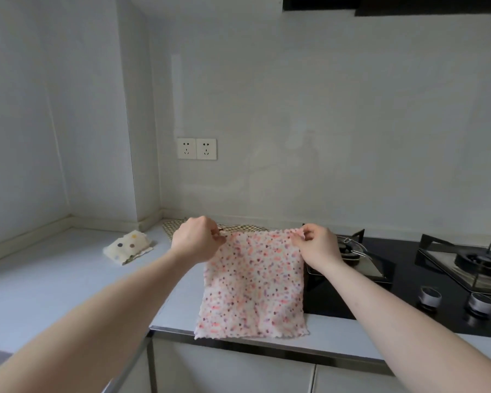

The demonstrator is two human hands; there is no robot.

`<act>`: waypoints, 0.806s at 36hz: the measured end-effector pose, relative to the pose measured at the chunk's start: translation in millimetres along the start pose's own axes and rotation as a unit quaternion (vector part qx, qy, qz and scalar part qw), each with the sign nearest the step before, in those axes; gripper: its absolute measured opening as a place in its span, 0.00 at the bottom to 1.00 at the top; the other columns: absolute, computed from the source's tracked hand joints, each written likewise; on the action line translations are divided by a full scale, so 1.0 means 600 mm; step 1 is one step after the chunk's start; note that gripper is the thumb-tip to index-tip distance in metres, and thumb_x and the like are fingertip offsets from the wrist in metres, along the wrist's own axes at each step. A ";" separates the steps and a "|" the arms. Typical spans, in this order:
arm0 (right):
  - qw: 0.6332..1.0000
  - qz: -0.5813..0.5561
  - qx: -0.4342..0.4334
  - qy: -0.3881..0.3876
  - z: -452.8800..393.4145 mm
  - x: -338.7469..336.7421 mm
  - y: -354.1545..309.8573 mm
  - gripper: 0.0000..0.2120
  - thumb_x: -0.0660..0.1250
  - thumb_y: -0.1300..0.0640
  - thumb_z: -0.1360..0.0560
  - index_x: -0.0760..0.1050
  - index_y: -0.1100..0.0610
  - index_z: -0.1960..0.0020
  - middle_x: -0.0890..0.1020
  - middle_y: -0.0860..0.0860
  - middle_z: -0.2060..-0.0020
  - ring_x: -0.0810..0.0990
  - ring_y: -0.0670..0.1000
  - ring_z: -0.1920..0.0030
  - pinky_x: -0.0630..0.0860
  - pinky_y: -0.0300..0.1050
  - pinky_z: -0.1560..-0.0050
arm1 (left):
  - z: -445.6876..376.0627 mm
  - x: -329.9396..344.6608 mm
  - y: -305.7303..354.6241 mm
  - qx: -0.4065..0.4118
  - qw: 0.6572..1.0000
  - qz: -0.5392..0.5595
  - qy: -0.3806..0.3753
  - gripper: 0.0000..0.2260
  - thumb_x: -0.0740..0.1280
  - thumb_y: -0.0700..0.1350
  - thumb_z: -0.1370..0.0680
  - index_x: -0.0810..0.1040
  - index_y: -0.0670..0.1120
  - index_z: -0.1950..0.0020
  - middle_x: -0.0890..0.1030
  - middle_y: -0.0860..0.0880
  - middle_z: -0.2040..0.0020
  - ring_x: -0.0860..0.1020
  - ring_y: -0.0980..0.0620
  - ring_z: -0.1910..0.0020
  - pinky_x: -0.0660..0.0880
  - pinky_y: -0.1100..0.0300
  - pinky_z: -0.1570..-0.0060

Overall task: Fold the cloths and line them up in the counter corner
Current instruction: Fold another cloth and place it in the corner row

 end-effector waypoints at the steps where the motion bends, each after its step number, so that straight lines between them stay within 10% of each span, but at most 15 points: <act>1: 1.000 0.007 0.005 -0.001 -0.004 0.005 0.006 0.10 0.74 0.53 0.26 0.77 0.53 0.63 0.81 0.49 0.68 0.80 0.54 0.63 0.74 0.47 0.59 | -0.002 0.009 -0.001 -0.005 1.000 0.002 -0.003 0.09 0.72 0.56 0.25 0.85 0.52 0.55 0.84 0.50 0.58 0.81 0.45 0.56 0.75 0.58 0.61; 8: 0.998 -0.024 0.049 -0.037 -0.015 0.029 0.040 0.09 0.67 0.61 0.23 0.79 0.51 0.59 0.85 0.49 0.67 0.86 0.50 0.65 0.85 0.53 0.57 | -0.010 0.038 0.003 0.016 0.998 0.066 -0.001 0.06 0.71 0.48 0.24 0.87 0.53 0.51 0.87 0.53 0.52 0.83 0.49 0.49 0.79 0.57 0.50; 29: 0.963 0.145 -0.061 -0.220 0.151 0.029 0.095 0.07 0.69 0.56 0.29 0.78 0.44 0.59 0.80 0.43 0.54 0.77 0.42 0.50 0.75 0.39 0.50 | 0.148 0.122 -0.048 0.100 0.988 0.039 -0.112 0.05 0.70 0.53 0.23 0.85 0.56 0.50 0.85 0.60 0.51 0.81 0.61 0.50 0.76 0.68 0.49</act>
Point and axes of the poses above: each hand's wrist, its own z-axis away from the middle knuckle, its own x-axis out of the palm, y = z × x, the point moved 7 cm from there along -z, towards the middle knuckle
